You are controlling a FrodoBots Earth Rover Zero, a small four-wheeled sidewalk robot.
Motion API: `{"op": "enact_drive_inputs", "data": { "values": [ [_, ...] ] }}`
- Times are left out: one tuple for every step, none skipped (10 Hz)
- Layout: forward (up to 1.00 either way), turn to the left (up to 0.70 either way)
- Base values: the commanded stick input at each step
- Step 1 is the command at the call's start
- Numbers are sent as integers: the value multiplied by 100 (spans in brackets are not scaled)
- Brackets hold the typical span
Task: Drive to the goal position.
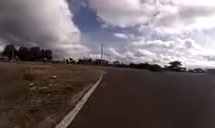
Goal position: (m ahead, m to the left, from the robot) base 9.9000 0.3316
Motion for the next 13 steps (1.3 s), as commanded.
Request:
{"op": "enact_drive_inputs", "data": {
  "values": [
    [75,0],
    [76,0],
    [75,0],
    [74,0],
    [73,0],
    [73,0],
    [74,-16],
    [74,-32],
    [73,-31],
    [73,0],
    [73,0],
    [73,-4],
    [73,-21]
  ]
}}
